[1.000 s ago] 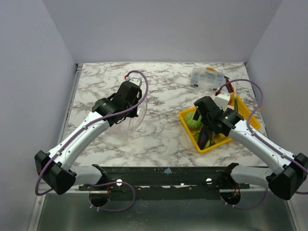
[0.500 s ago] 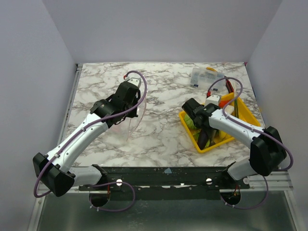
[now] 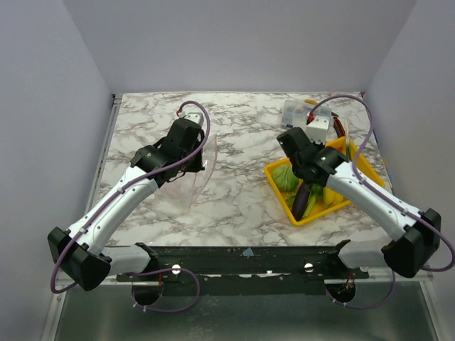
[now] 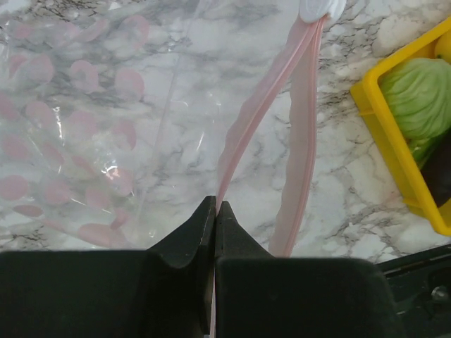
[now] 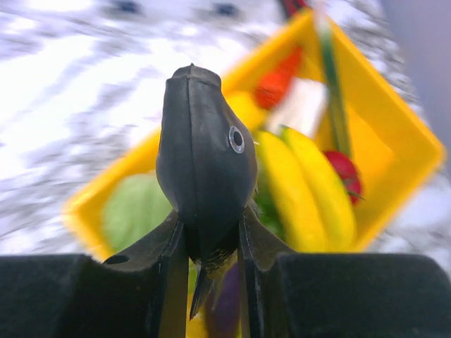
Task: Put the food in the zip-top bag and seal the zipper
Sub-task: Pick up the fake fish from the bin, then place the fake fish in the zipper food storage bag.
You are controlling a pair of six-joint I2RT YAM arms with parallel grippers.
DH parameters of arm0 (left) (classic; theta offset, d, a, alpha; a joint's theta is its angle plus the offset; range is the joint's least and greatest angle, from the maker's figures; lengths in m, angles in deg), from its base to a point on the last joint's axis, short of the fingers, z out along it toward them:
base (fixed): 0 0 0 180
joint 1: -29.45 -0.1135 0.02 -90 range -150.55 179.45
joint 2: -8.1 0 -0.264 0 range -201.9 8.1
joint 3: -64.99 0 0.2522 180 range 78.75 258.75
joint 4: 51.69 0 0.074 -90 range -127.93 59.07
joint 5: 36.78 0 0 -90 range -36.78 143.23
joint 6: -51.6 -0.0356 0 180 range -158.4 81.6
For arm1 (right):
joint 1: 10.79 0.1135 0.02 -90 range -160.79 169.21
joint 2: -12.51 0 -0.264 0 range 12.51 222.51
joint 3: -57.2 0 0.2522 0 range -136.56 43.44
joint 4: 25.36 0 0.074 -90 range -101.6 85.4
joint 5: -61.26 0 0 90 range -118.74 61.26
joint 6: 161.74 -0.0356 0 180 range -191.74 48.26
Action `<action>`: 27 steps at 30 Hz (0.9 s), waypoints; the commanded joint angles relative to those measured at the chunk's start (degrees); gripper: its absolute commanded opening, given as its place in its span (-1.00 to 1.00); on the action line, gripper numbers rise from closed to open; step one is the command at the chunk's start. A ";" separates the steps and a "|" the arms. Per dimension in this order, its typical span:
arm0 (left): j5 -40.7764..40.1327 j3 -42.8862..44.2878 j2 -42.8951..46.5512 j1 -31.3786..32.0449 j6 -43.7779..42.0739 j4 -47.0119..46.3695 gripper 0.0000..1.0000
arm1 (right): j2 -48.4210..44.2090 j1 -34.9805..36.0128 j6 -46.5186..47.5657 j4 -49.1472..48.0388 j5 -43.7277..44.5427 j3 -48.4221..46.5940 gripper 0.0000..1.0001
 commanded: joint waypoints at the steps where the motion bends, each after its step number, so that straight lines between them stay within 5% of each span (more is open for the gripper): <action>1: 6.75 2.34 1.45 -2.26 6.05 0.11 -1.00 | -8.78 1.29 14.18 -18.11 -18.36 -1.55 -0.99; 5: 12.25 2.47 0.35 -4.98 8.90 -0.85 -1.00 | -14.39 2.19 14.31 -36.67 -37.05 1.85 -0.99; 9: 16.09 2.09 -1.15 -7.73 11.45 -1.48 -1.00 | -14.45 4.58 9.02 -52.07 -42.23 3.19 -0.99; 17: 17.49 2.55 -1.19 -8.22 14.09 -2.14 -1.00 | -3.48 20.83 13.90 -65.98 -25.60 -3.53 -0.99; 27: 11.85 4.78 0.52 -8.29 12.97 0.26 -1.00 | 3.25 28.25 24.63 -71.95 -11.76 -5.07 -0.99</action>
